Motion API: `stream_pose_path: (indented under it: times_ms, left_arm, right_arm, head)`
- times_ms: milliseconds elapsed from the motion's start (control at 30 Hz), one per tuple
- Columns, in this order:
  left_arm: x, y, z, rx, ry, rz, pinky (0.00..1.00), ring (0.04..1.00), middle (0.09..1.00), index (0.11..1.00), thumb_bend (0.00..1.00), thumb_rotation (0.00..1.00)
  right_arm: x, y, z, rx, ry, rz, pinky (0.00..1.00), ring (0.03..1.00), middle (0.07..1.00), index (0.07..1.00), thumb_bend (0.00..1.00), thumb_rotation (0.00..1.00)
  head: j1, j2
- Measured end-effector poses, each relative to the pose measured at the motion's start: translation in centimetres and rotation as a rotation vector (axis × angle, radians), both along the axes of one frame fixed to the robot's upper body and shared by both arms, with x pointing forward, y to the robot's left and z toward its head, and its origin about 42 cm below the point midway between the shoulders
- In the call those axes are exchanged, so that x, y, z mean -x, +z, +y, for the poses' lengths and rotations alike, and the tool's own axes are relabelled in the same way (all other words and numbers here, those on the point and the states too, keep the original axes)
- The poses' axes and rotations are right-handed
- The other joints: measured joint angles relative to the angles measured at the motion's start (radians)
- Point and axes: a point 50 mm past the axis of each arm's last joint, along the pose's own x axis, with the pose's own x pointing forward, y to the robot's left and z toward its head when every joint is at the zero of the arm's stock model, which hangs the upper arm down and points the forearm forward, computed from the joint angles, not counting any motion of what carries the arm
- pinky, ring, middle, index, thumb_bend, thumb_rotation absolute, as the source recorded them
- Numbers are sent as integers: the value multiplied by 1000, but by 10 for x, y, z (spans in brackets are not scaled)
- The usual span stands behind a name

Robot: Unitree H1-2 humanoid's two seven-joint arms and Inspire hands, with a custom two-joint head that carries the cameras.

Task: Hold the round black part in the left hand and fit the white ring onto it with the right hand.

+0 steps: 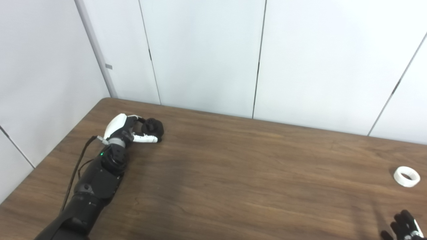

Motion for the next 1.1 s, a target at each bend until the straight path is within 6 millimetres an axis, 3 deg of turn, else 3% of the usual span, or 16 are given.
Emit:
stream_pose_path:
  times_ms: [1100]
  left_arm:
    - [-2, 0, -1, 16, -2, -9, 1000, 1000, 932, 776, 968, 286]
  right_arm:
    - [1, 1, 1, 2, 0, 7, 1000, 978, 965, 945, 522, 929]
  head:
    - [-9, 3]
